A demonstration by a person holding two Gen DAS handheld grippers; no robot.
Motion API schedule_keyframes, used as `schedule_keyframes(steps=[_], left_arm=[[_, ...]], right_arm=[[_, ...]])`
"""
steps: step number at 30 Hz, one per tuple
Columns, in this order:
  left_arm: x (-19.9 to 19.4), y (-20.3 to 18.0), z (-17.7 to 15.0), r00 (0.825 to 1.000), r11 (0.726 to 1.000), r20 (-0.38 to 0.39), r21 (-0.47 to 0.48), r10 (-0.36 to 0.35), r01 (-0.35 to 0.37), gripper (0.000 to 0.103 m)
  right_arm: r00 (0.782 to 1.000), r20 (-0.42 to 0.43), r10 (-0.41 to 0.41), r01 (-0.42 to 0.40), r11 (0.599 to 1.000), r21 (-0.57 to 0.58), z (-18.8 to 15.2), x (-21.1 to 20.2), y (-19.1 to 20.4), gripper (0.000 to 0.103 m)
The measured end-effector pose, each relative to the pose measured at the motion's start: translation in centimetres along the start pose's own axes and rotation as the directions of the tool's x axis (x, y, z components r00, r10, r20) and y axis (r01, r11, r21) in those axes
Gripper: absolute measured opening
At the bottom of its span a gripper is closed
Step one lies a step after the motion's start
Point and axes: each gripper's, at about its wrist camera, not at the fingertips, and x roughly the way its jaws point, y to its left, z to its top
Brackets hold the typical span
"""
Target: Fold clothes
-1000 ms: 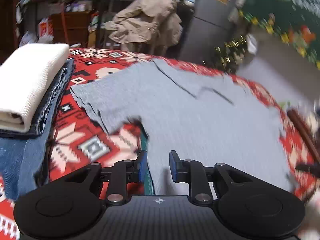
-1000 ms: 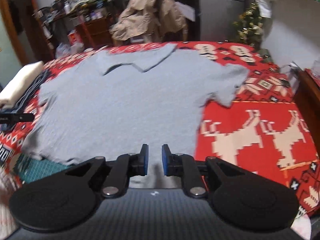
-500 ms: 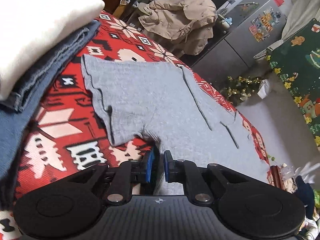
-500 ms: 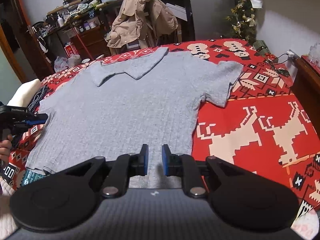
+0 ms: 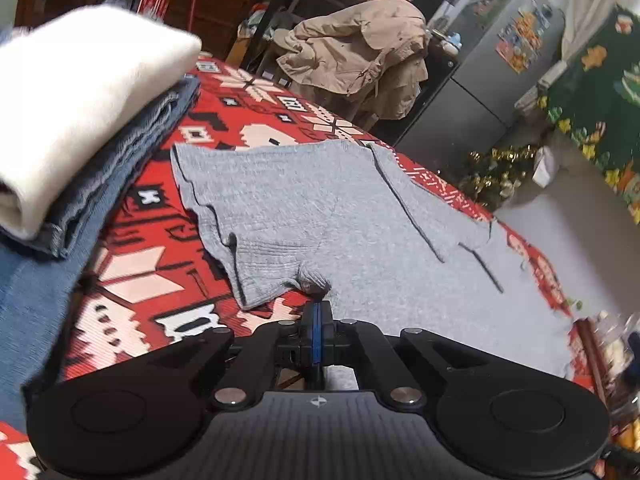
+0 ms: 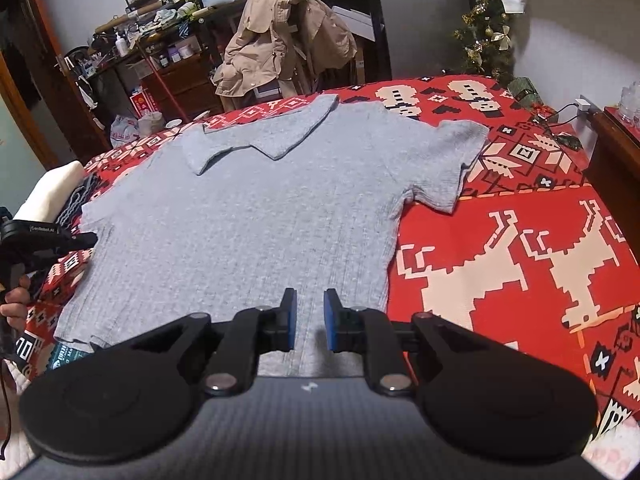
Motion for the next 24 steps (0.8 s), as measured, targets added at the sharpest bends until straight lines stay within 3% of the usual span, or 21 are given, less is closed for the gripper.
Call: schedule_keyframes(steps=[7,11,14,24], left_arm=[[-0.2,0.3,-0.2,0.994,0.99,0.001,0.09,0.113,-0.113,0.0],[-0.5,1.1,-0.1,1.0,1.0,-0.01,-0.003,-0.017,0.017,0.0],[-0.3,1.5,0.0,0.994,0.991,-0.018,-0.082,-0.103,0.102,0.0],[1.4,-0.2,0.0,0.998,0.999,-0.044,0.007,-0.043,0.044,0.005]], right_arm=[[1.0,-0.005,-0.011,0.011,1.0,0.01,-0.2,0.2,-0.3,0.016],[1.0,-0.005,-0.016,0.017,1.0,0.021,-0.2,0.3,-0.6,0.016],[1.0,-0.008,-0.017,0.017,1.0,0.026,-0.2,0.3,-0.8,0.016],[1.0,-0.004,-0.015,0.015,1.0,0.024,-0.3,0.1,-0.7,0.017]])
